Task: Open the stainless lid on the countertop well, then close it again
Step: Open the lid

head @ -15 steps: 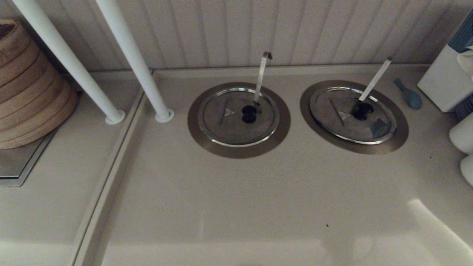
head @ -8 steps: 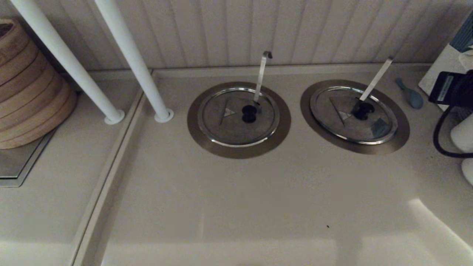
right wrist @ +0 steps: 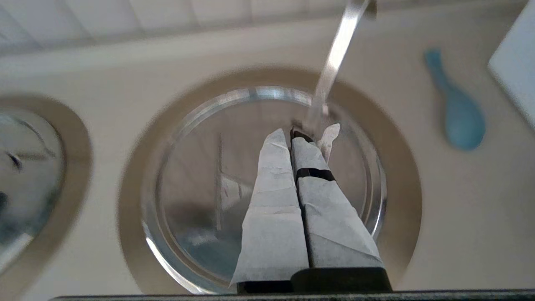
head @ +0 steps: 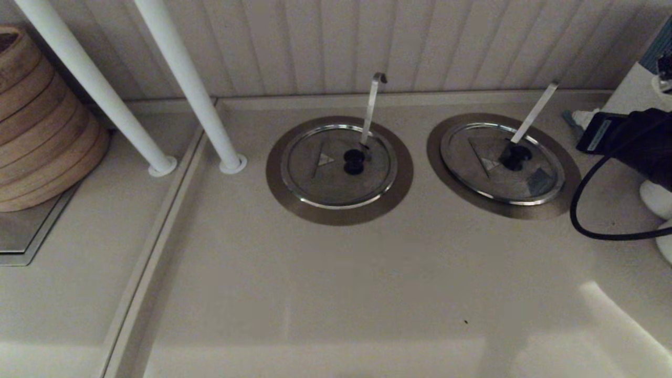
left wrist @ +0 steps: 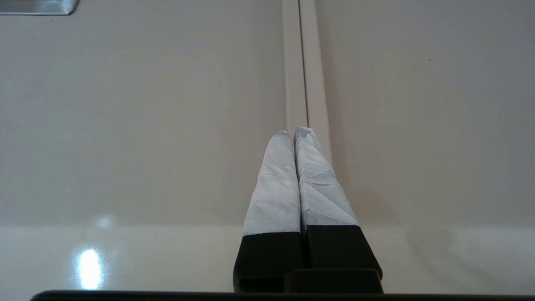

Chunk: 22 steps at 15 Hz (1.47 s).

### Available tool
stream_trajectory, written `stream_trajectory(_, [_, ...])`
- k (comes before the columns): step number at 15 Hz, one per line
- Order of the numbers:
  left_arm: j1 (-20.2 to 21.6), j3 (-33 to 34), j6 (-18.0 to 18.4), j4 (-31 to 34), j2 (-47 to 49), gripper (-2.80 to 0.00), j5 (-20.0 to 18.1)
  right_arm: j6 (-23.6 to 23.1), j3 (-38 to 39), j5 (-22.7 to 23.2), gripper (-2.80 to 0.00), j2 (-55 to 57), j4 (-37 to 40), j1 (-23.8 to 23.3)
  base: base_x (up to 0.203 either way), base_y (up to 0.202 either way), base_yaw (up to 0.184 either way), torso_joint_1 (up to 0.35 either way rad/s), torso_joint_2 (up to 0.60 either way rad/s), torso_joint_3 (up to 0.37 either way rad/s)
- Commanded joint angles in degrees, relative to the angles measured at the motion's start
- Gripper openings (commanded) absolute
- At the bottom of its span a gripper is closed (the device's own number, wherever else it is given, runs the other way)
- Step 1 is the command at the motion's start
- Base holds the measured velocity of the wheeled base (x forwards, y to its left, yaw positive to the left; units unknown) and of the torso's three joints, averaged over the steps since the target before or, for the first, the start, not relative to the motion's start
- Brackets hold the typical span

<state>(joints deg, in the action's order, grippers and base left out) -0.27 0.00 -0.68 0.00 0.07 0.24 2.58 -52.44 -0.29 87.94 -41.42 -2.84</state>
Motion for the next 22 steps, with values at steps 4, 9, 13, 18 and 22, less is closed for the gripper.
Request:
stream_trajectory(4, [0.0,0.0,0.0,0.0,0.0,-2.8,0.0,-0.4,-1.4,0.0,-2.8,5.9,-0.1,-1.9,0.0,0.0,0.0,0.0,0.0,0.0])
stream_trajectory(9, [0.0,0.0,0.0,0.0,0.0,-2.8,0.0,-0.2,-2.7,-0.1,-2.8,7.3,-0.1,-2.8,0.0,0.0,0.0,0.0,0.0,0.0])
stream_trajectory(13, [0.0,0.0,0.0,0.0,0.0,-2.8,0.0,0.0,-2.9,0.2,0.0,8.3,-0.3,-2.8,0.0,0.0,0.0,0.0,0.0,0.0])
stream_trajectory(18, [0.0,0.0,0.0,0.0,0.0,-2.8,0.0,-0.5,-2.2,0.3,0.0,9.4,-3.0,-2.1,0.0,0.0,0.0,0.0,0.0,0.0])
stream_trajectory(22, [0.0,0.0,0.0,0.0,0.0,-2.8,0.0,-1.0,-1.2,-0.1,0.0,14.5,-13.4,-2.1,0.0,0.0,0.0,0.0,0.0,0.0])
